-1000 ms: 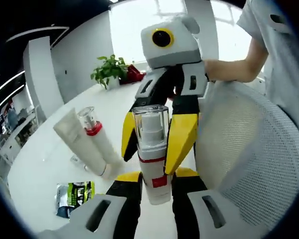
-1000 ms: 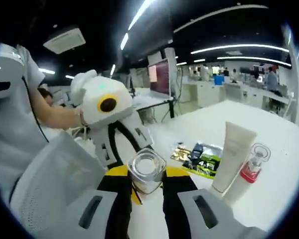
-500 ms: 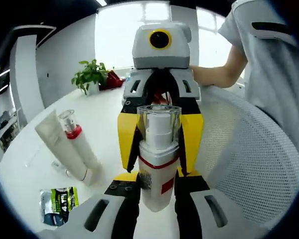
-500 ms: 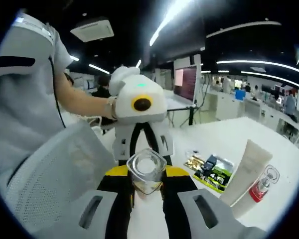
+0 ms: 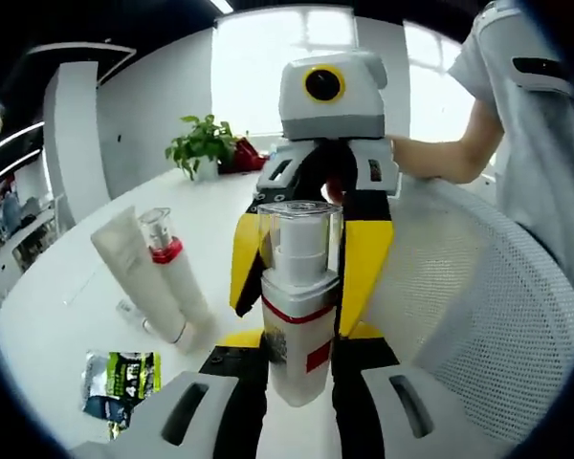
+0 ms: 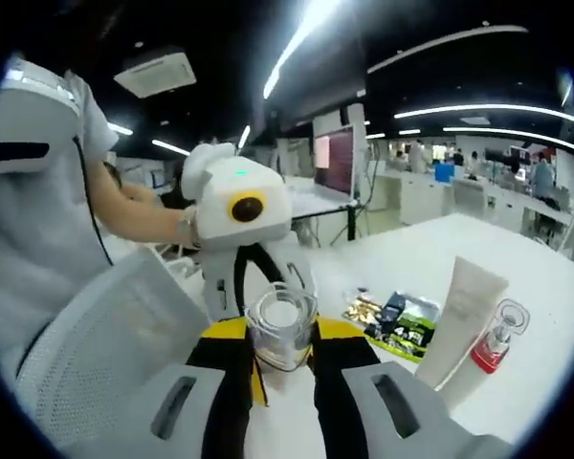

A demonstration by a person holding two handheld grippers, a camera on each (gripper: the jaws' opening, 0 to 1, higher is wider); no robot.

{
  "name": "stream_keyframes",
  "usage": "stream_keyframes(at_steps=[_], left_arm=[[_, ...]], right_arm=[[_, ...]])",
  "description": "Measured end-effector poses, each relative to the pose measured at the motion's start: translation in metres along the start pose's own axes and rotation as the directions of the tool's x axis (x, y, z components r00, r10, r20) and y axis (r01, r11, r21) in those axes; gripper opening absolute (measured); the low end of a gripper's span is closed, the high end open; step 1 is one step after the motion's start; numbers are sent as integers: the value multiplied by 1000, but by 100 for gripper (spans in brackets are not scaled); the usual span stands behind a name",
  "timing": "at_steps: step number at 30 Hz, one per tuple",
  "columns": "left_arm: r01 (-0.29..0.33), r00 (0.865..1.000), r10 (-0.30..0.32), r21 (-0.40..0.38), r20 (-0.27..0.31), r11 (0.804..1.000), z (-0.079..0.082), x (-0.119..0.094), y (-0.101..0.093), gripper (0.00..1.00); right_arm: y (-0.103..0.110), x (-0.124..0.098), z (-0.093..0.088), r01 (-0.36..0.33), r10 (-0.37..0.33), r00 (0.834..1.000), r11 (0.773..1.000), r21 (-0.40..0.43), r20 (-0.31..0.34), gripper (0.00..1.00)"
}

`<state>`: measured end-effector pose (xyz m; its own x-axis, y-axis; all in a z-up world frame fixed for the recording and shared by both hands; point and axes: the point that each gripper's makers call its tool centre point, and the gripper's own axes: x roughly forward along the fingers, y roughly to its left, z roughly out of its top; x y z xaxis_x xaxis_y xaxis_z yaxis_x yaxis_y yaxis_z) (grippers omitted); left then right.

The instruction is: Arrange the skincare products in the storage area until every visible bottle or jar stands upright without overlapping.

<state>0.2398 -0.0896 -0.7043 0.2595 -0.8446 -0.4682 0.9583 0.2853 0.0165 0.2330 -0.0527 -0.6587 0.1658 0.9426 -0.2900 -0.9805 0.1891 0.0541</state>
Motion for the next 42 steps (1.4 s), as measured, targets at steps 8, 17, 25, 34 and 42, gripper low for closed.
stream_keyframes(at_steps=[8, 17, 25, 34, 42], left_arm=[[-158, 987, 158, -32, -2, 987, 7, 7, 19, 25], [-238, 971, 240, -87, 14, 967, 13, 11, 26, 25], [-231, 972, 235, -115, 16, 966, 12, 15, 23, 25], [-170, 985, 172, -76, 26, 983, 11, 16, 15, 25], [-85, 996, 85, 41, 4, 996, 2, 17, 5, 27]], right_arm=[[-23, -6, 2, 80, -87, 995, 985, 154, 39, 22], [-35, -9, 9, 137, -152, 985, 976, 169, 83, 21], [-38, -10, 13, 162, -176, 979, 978, 132, 102, 23], [-31, -8, 9, 140, -148, 987, 984, 107, 62, 20], [-21, -6, 3, 89, -90, 996, 995, 39, 16, 19]])
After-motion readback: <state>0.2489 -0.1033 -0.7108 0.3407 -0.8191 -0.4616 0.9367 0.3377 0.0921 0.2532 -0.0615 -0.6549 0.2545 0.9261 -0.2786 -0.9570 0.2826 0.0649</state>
